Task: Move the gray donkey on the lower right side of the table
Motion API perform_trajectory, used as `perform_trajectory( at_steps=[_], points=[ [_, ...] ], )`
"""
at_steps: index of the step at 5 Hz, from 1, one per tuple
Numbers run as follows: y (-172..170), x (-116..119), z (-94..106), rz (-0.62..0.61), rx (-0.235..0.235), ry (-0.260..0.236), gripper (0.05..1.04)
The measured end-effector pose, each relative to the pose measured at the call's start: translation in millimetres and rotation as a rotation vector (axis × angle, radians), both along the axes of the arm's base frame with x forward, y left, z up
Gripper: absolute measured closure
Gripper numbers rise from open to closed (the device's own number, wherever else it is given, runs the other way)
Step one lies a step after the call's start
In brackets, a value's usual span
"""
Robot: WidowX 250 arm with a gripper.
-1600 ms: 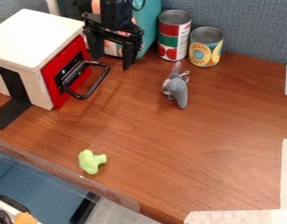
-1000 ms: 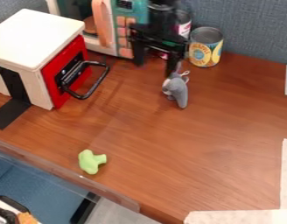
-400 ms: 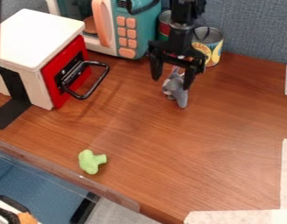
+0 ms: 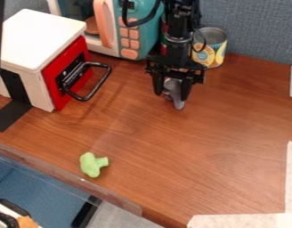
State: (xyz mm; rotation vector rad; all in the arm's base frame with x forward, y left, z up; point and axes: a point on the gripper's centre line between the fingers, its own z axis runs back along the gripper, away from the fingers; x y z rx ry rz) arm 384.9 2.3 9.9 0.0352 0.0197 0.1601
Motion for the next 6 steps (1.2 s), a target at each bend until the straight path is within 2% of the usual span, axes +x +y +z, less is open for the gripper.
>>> perform_trajectory(
  at_steps=[1,2,3,4,5,6],
  points=[
    [3,0,-0.5,0.016,-0.012,-0.003,0.65],
    [10,0,7.0,0.013,-0.028,-0.021,0.758],
    [4,-17,36.6,-0.044,-0.031,-0.075,0.776],
    [-17,-53,60.0,-0.139,-0.034,-0.114,0.785],
    [-32,-92,57.9,-0.233,-0.037,-0.095,0.786],
    [-51,-123,39.8,-0.34,-0.038,-0.021,0.791]
  ],
)
